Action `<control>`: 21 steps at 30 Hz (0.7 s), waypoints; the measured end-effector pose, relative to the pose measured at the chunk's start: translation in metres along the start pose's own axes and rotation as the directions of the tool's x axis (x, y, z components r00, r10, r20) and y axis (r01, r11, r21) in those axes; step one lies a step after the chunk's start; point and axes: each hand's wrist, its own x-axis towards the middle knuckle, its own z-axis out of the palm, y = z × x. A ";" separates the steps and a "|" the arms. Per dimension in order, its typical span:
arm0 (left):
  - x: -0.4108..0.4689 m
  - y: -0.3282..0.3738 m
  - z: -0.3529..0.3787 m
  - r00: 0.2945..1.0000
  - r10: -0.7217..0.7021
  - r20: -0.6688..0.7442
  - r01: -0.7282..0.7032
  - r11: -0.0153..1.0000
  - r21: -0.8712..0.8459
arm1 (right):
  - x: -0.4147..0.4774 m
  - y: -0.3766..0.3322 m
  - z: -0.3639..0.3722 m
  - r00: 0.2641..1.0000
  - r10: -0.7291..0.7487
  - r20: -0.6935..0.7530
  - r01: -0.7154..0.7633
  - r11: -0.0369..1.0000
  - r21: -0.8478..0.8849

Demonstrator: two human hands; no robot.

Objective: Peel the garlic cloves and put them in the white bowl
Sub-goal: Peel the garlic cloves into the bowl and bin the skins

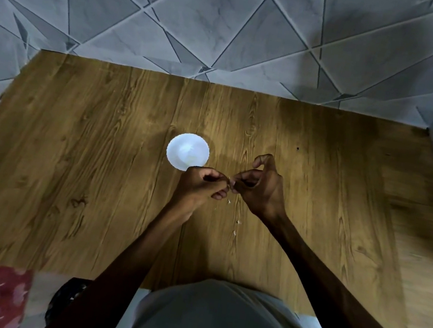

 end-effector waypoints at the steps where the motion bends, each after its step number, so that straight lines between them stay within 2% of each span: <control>1: 0.000 0.000 0.000 1.000 -0.012 -0.001 0.012 1.000 -0.002 | 0.000 0.000 0.000 1.000 0.003 0.002 -0.003 1.000 0.009; 6: 0.001 0.002 0.000 0.999 -0.037 0.020 0.038 0.998 -0.042 | -0.002 -0.002 -0.002 1.000 0.006 0.008 -0.007 1.000 0.031; 10: 0.002 0.003 -0.001 0.999 -0.027 0.030 0.027 1.000 0.005 | -0.004 -0.004 -0.003 0.999 0.043 0.028 -0.045 0.997 0.060; 17: 0.001 0.004 0.000 0.999 0.040 0.023 -0.043 0.991 0.126 | -0.001 -0.006 -0.002 0.997 0.053 0.059 -0.052 0.998 -0.022; 21: 0.002 0.003 0.000 1.000 0.028 0.005 -0.029 0.995 0.100 | 0.000 -0.007 0.000 0.998 0.027 0.054 -0.024 0.999 -0.047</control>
